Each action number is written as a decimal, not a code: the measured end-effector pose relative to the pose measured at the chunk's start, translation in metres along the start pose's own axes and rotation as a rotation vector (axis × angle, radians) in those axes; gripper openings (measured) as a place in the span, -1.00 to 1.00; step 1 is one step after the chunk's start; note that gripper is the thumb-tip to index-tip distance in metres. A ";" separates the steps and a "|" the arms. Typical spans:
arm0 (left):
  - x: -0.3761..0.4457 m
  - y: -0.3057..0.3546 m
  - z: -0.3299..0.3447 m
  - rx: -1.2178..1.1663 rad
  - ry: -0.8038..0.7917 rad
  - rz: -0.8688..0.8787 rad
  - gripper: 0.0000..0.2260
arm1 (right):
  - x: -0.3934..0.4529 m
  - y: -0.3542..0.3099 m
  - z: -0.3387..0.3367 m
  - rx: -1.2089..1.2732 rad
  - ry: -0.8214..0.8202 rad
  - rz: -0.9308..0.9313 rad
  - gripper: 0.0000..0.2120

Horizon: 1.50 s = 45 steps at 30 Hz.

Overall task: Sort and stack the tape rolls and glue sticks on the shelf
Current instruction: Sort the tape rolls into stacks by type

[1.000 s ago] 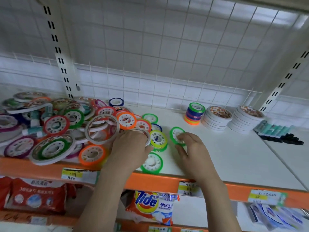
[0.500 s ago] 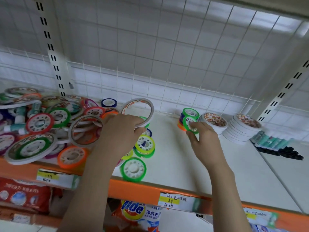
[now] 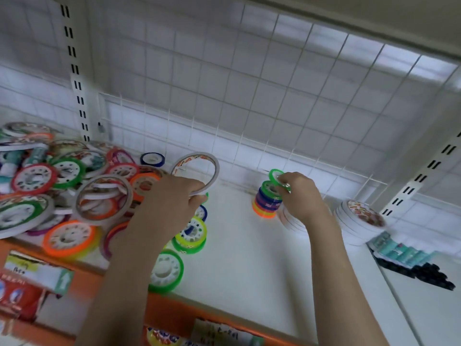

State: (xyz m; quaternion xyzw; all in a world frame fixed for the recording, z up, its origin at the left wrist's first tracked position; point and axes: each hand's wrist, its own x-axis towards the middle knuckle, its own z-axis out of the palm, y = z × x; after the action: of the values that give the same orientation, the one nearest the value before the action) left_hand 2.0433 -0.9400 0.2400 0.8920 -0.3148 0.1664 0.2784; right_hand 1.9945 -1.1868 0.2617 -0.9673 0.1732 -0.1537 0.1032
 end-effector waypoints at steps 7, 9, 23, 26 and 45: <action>-0.003 0.003 0.010 -0.045 -0.037 -0.047 -0.82 | 0.010 0.006 0.017 -0.028 -0.079 -0.028 -0.80; -0.004 0.001 0.010 -0.036 -0.053 -0.065 -0.83 | 0.010 0.007 0.021 -0.021 -0.089 -0.029 -0.77; -0.001 0.014 0.008 0.014 -0.109 -0.060 -0.81 | 0.002 0.011 0.024 0.078 -0.020 -0.039 -0.64; 0.004 0.021 0.010 0.066 -0.128 -0.040 -0.80 | -0.003 0.012 0.023 0.092 -0.015 -0.052 -0.65; 0.091 0.166 0.099 0.071 -0.434 0.300 -0.75 | -0.110 0.100 0.005 0.145 0.193 0.215 -0.67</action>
State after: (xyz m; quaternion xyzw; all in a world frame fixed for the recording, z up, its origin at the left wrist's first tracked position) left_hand 2.0142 -1.1496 0.2695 0.8594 -0.4899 0.0214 0.1450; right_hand 1.8679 -1.2380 0.2033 -0.9138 0.2735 -0.2463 0.1717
